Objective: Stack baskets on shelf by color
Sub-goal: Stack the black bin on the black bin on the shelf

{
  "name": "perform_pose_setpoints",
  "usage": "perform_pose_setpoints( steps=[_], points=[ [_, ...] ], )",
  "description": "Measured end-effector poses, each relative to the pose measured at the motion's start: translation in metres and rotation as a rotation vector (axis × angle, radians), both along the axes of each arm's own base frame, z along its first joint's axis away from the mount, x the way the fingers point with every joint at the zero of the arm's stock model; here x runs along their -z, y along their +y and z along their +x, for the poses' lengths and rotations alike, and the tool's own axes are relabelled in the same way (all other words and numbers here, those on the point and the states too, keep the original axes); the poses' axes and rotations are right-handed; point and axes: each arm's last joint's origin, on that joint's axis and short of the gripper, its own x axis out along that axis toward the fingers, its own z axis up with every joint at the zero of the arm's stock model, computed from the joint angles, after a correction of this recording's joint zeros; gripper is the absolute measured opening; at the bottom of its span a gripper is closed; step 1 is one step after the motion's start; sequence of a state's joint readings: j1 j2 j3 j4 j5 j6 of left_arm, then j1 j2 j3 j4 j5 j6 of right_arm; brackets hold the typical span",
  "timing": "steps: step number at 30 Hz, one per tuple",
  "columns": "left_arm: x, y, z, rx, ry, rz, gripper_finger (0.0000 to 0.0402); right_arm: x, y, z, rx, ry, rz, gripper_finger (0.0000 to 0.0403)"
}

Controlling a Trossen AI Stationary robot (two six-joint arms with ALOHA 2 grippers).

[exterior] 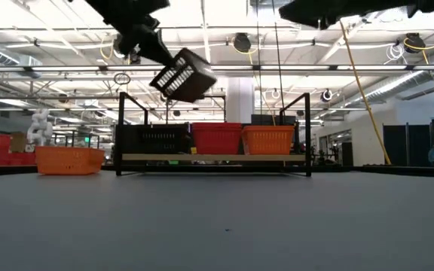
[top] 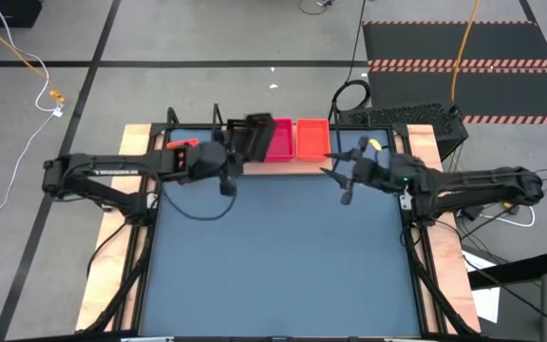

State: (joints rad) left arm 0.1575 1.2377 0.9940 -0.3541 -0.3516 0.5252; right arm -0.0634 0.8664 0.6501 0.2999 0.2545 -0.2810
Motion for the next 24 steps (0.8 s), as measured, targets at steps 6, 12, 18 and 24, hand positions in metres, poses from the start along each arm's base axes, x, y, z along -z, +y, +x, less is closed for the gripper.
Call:
perform_pose_setpoints(
  steps=[6,12,18,24],
  points=[
    [-0.008,0.029,0.022,-0.121,0.071,-0.011,0.0005,0.005,0.001,-0.014,0.003,-0.088,0.004,0.0164],
    [0.006,0.046,0.034,-0.266,0.222,0.002,0.0005,0.006,0.001,-0.014,0.002,-0.079,0.009,0.0164],
    [0.028,0.058,0.038,-0.332,0.326,-0.037,0.0005,0.008,0.001,-0.014,0.002,-0.074,0.028,0.0164],
    [0.038,0.063,0.04,-0.355,0.364,-0.054,0.0005,0.007,0.001,-0.014,0.001,-0.084,0.045,0.0164]
  ],
)
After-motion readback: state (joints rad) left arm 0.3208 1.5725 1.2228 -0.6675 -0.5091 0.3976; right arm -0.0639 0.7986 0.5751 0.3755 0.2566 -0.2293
